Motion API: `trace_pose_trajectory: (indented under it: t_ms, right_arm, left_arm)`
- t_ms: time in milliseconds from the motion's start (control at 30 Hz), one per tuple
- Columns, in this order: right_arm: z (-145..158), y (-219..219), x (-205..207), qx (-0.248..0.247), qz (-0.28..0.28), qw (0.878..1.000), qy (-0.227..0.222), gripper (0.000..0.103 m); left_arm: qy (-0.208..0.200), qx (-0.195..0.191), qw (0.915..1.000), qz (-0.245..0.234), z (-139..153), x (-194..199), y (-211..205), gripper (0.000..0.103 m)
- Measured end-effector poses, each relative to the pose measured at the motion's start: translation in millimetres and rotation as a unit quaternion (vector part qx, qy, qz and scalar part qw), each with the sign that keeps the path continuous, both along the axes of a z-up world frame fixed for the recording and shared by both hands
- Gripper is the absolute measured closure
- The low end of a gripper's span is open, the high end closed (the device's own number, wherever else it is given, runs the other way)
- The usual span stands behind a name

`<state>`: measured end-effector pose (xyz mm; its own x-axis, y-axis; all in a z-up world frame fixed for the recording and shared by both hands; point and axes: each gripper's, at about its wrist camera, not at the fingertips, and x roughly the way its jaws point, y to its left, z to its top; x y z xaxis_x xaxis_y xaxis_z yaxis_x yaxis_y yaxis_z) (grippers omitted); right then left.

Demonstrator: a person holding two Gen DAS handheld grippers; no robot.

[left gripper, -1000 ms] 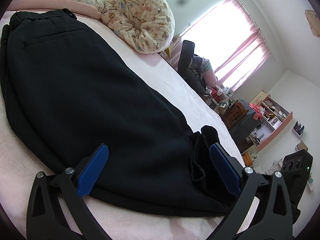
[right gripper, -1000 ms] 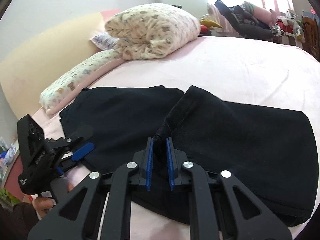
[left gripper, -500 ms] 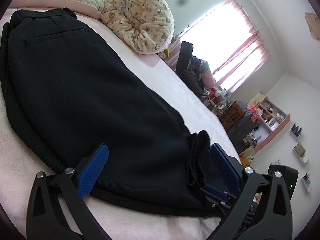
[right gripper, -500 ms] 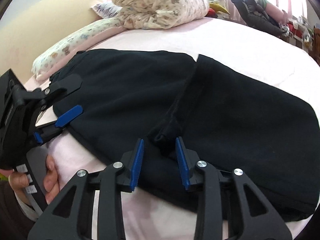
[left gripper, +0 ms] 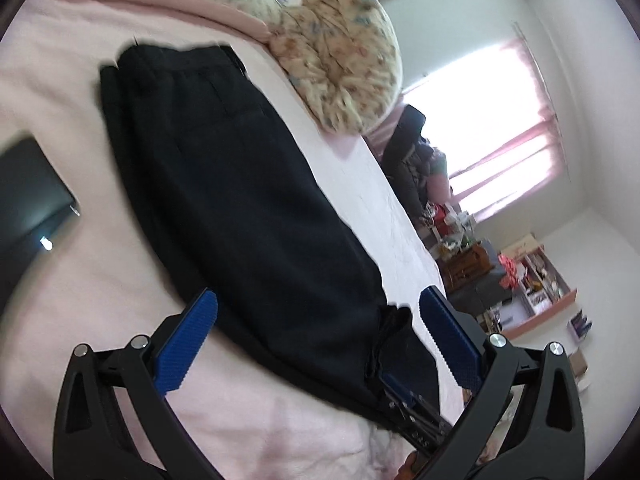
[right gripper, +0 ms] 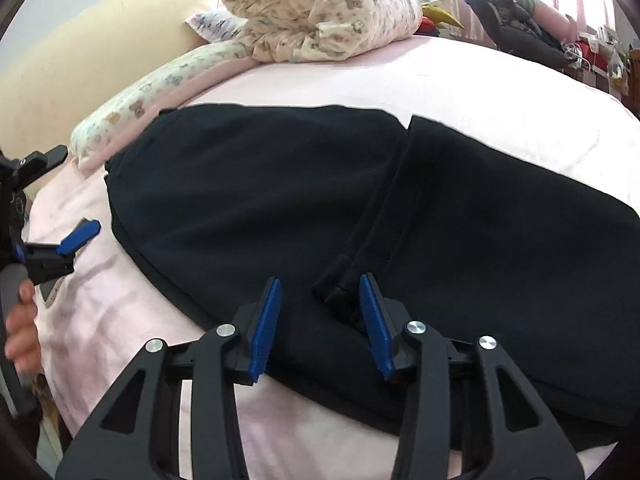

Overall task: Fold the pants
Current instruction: 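Open the right gripper to release the folded end, then grasp the trousers' end with the left gripper and lift it over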

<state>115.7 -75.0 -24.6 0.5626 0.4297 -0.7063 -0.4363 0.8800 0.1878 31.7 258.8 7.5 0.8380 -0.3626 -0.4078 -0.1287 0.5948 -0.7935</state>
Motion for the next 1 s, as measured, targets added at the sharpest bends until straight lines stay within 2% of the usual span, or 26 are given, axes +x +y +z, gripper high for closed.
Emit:
trace_pose_trajectory:
  t_ms: [67,133,200,267,367,500,600,700,833,1000]
  right_arm:
    - [7.7,-12.2,-6.9,0.031,-0.001,1.000,0.002,0.058]
    - [18.8,-33.0,-24.7,0.066,0.000,0.998,-0.014,0.053]
    - [28.1,-51.6,-39.2,0.095,0.003,0.995,-0.032,0.032]
    - [32.6,-77.4,-59.8,0.125,0.004,0.991,-0.055,0.030]
    - [23.5,-116.5,-80.4,0.161,-0.014,0.985,-0.065,0.030]
    - [-1.8,-154.1,-80.5,0.237,-0.045,0.970,-0.014,0.030]
    - [-13.0,-170.3,-82.6,0.292,-0.050,0.955,-0.005,0.030]
    - [-17.9,-181.7,-86.1,0.335,-0.043,0.941,-0.011,0.025]
    - [-30.7,-187.8,-83.7,0.358,-0.047,0.932,0.013,0.025]
    - [-31.9,-186.0,-82.3,0.353,-0.038,0.935,0.014,0.024]
  left_arm:
    - [0.012,-0.013,0.9998,0.005,8.6,3.8,19.0,0.002]
    - [0.032,-0.025,0.9991,0.009,13.6,10.6,38.6,0.002]
    - [0.050,-0.031,0.9982,0.013,16.8,16.4,56.2,0.002]
    - [0.067,-0.037,0.9969,0.018,17.2,20.7,72.7,0.002]
    - [0.084,-0.040,0.9953,0.029,16.5,24.4,89.5,0.002]
    - [0.119,-0.077,0.9896,0.028,5.1,34.5,104.9,0.002]
    - [0.149,-0.072,0.9858,0.030,-1.1,49.0,108.9,0.002]
    - [0.171,-0.081,0.9815,0.028,-8.4,63.5,112.2,0.002]
    - [0.208,-0.078,0.9746,0.030,-21.3,75.3,116.1,0.002]
    - [0.220,-0.040,0.9744,0.026,-20.9,92.6,110.8,0.002]
